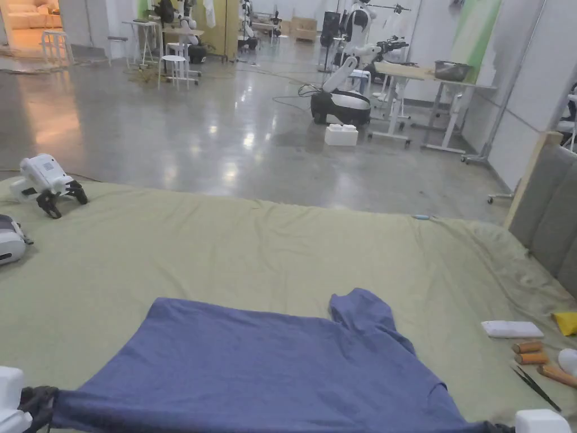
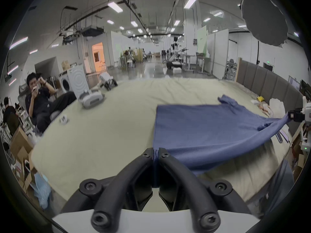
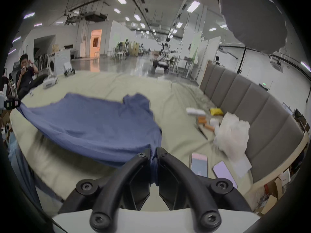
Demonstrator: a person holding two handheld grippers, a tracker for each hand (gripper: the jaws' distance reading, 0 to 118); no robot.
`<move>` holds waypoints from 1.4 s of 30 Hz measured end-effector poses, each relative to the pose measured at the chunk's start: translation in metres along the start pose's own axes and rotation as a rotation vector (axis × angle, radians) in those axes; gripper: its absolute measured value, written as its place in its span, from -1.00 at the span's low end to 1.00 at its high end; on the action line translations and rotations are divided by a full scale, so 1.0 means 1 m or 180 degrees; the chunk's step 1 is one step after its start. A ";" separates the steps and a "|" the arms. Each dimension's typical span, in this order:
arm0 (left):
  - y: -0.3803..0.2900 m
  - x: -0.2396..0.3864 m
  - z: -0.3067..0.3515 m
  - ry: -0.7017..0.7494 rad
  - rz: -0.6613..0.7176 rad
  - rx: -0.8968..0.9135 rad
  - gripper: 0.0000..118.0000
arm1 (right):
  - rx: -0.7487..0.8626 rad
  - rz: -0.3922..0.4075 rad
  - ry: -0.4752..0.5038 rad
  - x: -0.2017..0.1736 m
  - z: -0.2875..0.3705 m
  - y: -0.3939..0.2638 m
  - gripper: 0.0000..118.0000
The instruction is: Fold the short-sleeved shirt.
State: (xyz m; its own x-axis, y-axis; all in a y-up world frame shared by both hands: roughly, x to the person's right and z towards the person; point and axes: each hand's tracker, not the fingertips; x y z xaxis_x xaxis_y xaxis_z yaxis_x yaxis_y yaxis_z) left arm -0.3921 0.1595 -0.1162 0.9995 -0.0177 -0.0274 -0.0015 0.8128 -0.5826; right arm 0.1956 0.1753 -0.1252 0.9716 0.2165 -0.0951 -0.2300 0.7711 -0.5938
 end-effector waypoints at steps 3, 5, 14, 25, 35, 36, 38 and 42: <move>-0.033 -0.005 -0.008 -0.0043 -0.0040 -0.0242 -1.00 | -0.0281 0.0107 0.0007 -0.008 -0.003 -0.035 -0.93; -0.044 0.002 -0.010 -0.0055 -0.0143 -0.0419 -1.00 | -0.0444 0.0090 0.0055 -0.011 -0.005 -0.054 -0.93; -0.071 0.021 -0.046 -0.0077 -0.0263 -0.1128 -1.00 | -0.0947 0.0123 0.0108 -0.020 -0.047 -0.099 -0.91; -0.020 0.033 -0.018 0.0075 -0.0149 -0.0369 -0.05 | -0.0150 -0.0127 -0.0032 -0.025 -0.005 -0.033 0.52; 0.057 0.095 -0.010 0.0031 -0.0211 0.0949 -0.26 | 0.1305 -0.0766 -0.0053 -0.081 -0.005 0.051 0.34; 0.062 0.102 -0.006 0.0052 -0.0189 0.1067 -0.35 | 0.1417 -0.0791 -0.0075 -0.087 -0.005 0.056 0.16; 0.064 0.108 -0.003 0.0090 -0.0164 0.1271 -0.58 | 0.1588 -0.0813 -0.0100 -0.096 -0.002 0.064 -0.39; 0.067 0.118 0.006 0.0159 -0.0130 0.1555 -0.98 | 0.1766 -0.0777 -0.0158 -0.108 0.002 0.073 -0.87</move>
State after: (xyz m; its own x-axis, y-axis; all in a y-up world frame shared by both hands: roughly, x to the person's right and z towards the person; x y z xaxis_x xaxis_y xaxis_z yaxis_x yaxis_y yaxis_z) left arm -0.2740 0.2148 -0.1535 0.9956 -0.0734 -0.0585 0.0650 0.9887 -0.1352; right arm 0.0738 0.2093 -0.1562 0.9993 0.0115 0.0367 -0.0082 0.9961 -0.0874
